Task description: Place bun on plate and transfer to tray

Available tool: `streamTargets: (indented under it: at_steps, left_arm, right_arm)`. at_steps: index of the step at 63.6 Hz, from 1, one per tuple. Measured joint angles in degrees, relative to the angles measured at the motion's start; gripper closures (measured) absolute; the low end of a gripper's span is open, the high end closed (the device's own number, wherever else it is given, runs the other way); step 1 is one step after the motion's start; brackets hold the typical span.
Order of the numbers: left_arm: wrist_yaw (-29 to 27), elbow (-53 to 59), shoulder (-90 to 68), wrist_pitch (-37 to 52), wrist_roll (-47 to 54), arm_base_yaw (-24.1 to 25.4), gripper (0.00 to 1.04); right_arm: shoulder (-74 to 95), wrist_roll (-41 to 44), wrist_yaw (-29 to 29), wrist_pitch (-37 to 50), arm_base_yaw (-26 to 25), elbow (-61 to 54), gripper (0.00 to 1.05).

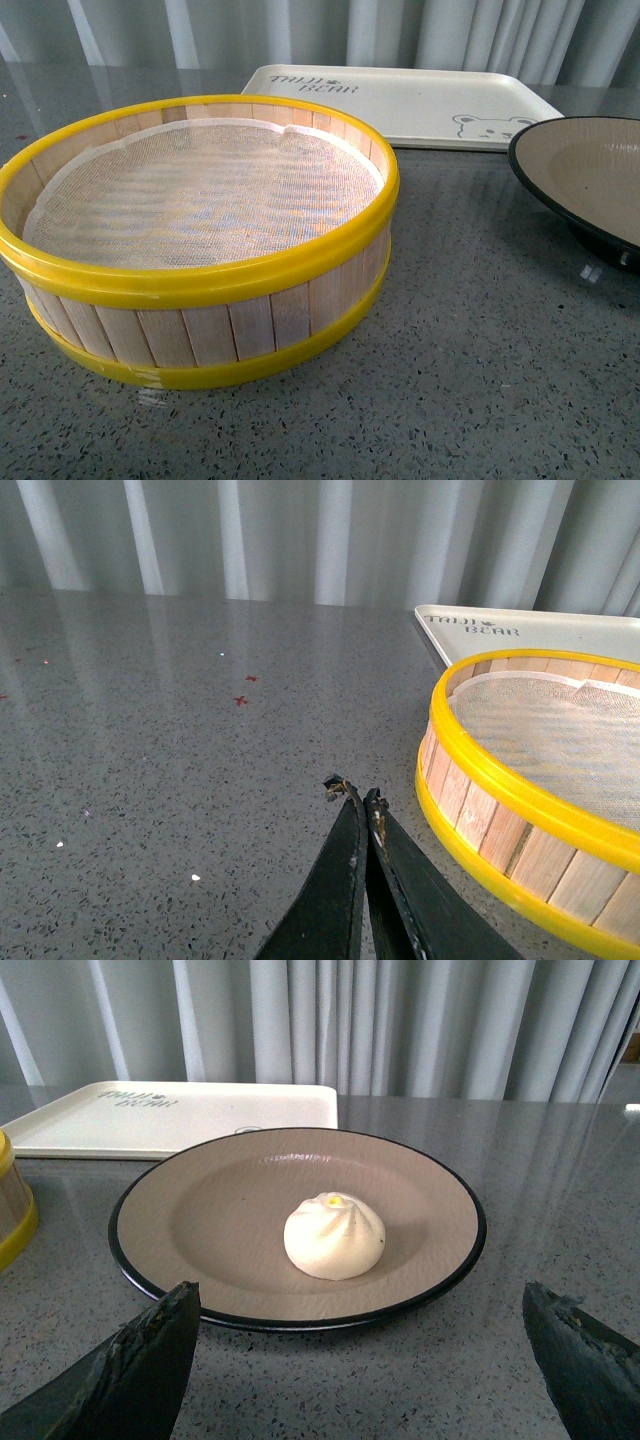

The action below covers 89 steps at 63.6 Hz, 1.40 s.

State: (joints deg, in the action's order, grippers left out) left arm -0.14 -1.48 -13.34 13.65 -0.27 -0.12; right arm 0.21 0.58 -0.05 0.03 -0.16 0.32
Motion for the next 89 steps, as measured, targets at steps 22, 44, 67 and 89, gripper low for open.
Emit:
streamTargets:
  at_steps: [22, 44, 67, 89]
  left_arm:
    - [0.2, 0.0, 9.7, -11.9, 0.0, 0.0, 1.01]
    - [0.1, 0.0, 13.1, -13.6, 0.0, 0.0, 0.95]
    - [0.1, 0.0, 13.1, -13.6, 0.0, 0.0, 0.27]
    - [0.1, 0.0, 13.1, -13.6, 0.0, 0.0, 0.07]
  right_arm:
    - [0.0, 0.0, 0.0, 0.0, 0.0, 0.0, 0.09]
    - [0.0, 0.0, 0.0, 0.0, 0.0, 0.0, 0.09]
    - [5.8, 7.1, 1.2, -5.9, 5.5, 4.4, 0.09]
    - [18.5, -11.2, -13.8, -3.8, -3.2, 18.1, 0.09]
